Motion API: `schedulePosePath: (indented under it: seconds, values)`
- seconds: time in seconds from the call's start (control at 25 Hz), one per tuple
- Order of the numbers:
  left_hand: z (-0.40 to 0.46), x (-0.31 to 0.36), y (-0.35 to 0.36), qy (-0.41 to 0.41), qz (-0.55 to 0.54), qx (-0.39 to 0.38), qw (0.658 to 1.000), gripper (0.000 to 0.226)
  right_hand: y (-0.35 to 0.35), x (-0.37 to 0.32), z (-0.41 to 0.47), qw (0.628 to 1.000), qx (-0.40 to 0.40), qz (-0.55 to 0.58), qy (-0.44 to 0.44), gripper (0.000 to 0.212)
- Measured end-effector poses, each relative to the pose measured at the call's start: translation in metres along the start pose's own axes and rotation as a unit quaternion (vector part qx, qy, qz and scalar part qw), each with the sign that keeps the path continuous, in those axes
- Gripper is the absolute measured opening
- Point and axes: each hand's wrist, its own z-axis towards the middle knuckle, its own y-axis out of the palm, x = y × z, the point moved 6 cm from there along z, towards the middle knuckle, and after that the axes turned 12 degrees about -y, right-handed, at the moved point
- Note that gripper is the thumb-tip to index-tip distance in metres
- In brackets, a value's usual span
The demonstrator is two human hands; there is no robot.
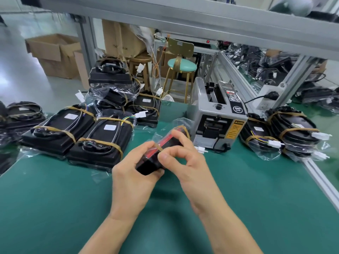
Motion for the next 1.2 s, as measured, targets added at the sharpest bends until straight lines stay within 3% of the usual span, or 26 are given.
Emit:
schedulePosePath:
  seconds: [0.12,0.56,0.88,1.2]
  values:
    - [-0.0025,0.0002,0.0008,-0.006,-0.004,-0.003,1.0,0.064,-0.0039,0.007,0.001,0.999,0.026,-0.033,0.013,0.03]
    - [-0.0009,0.0002,0.002,-0.019,-0.013,-0.002,1.0,0.067,-0.0006,0.0069,0.0047,0.999,0.04,-0.023,0.017,0.028]
    - [-0.0004,0.0009,0.0012,-0.019,-0.002,0.001,1.0,0.071,-0.0087,0.0103,0.0032,0.991,0.077,0.105,0.038,0.027]
    - [-0.0026,0.0036,0.0038,0.006,0.005,-0.002,1.0,0.069,-0.0021,0.009,0.001,0.998,0.054,0.001,0.012,0.032]
